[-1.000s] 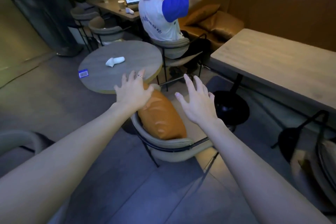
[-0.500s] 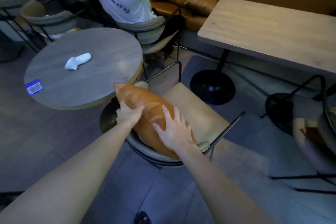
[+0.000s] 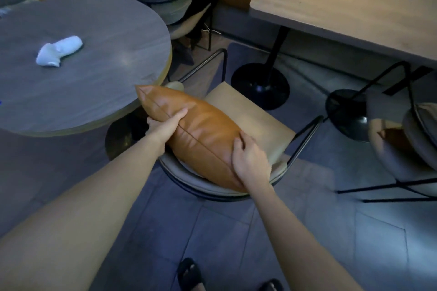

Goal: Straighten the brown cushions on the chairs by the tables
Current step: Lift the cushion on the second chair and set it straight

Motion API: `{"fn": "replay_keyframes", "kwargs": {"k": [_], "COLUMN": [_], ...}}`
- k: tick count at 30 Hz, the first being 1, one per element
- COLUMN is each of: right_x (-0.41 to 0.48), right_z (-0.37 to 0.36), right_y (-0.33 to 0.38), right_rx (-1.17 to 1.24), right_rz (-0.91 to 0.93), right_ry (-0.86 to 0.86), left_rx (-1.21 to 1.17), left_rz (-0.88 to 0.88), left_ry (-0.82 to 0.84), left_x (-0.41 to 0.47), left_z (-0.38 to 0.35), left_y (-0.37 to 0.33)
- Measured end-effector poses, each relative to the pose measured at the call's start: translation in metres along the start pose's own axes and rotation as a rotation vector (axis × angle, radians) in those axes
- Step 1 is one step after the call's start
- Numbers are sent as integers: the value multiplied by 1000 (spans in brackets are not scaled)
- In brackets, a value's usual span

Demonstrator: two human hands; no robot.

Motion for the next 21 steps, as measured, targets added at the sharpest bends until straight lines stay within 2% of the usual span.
{"fn": "replay_keyframes", "kwargs": {"k": [3,5,8,9,11,14,21], "right_x": [2,-7,-28,-34,-43,-46,-32], "right_z": [-2,2,11,1,-34,-80,-77], "right_y": [-42,-67,-103,-117,-133,-126,-143], "right_rx": [387,424,261,326,639,992,1052], "right_rz": [-255,-366,-523,-612,-743,-723,-602], "right_ry": [87,9,-171,-167,-55,143,-111], "left_rx": [-1,4,1,0,5,10,-30], "left_rz": [0,-14,-25,-25,-29,-48,-96], "left_ry": [18,6,7,12,12,5,-18], "left_x": [-3,-2,0,0,-1,1,5], "left_z": [-1,1,3,3,3,5,6], "left_y": [0,0,2,2,3,2,1]}}
Point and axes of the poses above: each hand's wrist, its own x-axis towards the middle knuckle, its own z-axis out of the back of the hand, y = z × x, the point moved 10 cm from there along x, towards the middle knuckle, and after that the axes turned 10 degrees about -x, right-handed, at the moved point
